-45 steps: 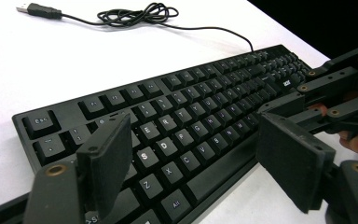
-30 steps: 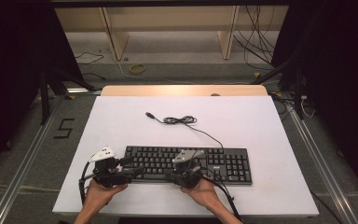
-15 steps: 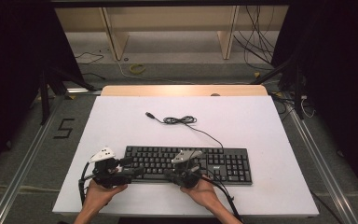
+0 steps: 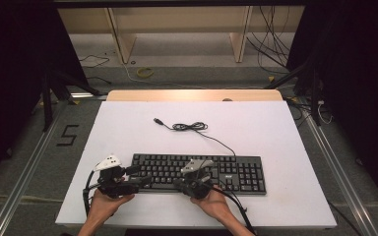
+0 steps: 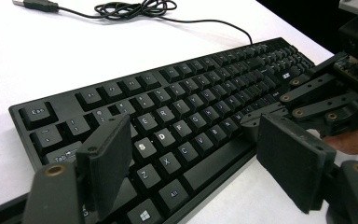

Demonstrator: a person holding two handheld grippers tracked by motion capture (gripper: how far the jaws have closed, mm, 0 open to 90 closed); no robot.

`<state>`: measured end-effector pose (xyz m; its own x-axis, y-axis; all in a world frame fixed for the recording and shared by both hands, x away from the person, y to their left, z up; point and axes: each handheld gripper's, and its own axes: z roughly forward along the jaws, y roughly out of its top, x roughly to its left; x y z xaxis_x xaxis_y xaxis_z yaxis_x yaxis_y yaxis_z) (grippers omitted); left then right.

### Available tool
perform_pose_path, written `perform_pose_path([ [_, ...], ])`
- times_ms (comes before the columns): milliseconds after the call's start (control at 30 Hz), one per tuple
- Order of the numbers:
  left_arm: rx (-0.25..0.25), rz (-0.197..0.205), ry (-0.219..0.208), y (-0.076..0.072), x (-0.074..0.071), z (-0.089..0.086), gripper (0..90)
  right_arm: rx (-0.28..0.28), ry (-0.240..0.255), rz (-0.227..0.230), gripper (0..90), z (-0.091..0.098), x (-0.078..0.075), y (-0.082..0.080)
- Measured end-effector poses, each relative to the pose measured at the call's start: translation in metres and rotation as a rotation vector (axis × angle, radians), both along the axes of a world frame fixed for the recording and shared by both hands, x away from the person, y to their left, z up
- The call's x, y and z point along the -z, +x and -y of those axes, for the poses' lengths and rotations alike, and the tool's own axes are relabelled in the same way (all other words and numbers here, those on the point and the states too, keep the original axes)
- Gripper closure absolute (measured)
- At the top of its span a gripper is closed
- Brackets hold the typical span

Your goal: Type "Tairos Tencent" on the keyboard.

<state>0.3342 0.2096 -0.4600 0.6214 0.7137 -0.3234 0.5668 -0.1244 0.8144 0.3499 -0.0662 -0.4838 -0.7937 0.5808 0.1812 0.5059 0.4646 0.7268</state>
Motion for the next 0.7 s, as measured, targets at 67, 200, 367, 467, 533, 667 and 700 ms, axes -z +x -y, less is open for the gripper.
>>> perform_pose_path([
  [67, -0.002, 0.0, 0.001, 0.001, 0.0, 0.0, 26.5, 0.004, 0.019, 0.002, 87.1, 0.002, -0.003, 0.0],
  [200, -0.009, -0.003, 0.0, 0.001, 0.001, -0.002, 26.5, 0.009, 0.051, 0.013, 83.2, 0.006, -0.008, -0.001],
  [367, -0.01, -0.004, 0.01, 0.002, 0.001, -0.002, 26.5, 0.018, 0.069, 0.012, 77.5, 0.009, -0.01, 0.001],
  [467, -0.011, -0.005, 0.01, 0.002, 0.002, -0.003, 26.5, 0.03, 0.079, 0.011, 72.5, 0.011, -0.012, 0.003],
  [533, -0.014, -0.008, 0.012, 0.002, 0.002, -0.003, 26.5, 0.034, 0.086, 0.011, 69.0, 0.012, -0.014, 0.005],
  [667, -0.016, -0.011, 0.02, 0.002, 0.002, -0.003, 26.5, 0.041, 0.096, 0.006, 60.2, 0.014, -0.017, 0.007],
  [700, -0.015, -0.011, 0.023, 0.003, 0.002, -0.002, 26.6, 0.043, 0.096, 0.003, 56.1, 0.014, -0.017, 0.008],
])
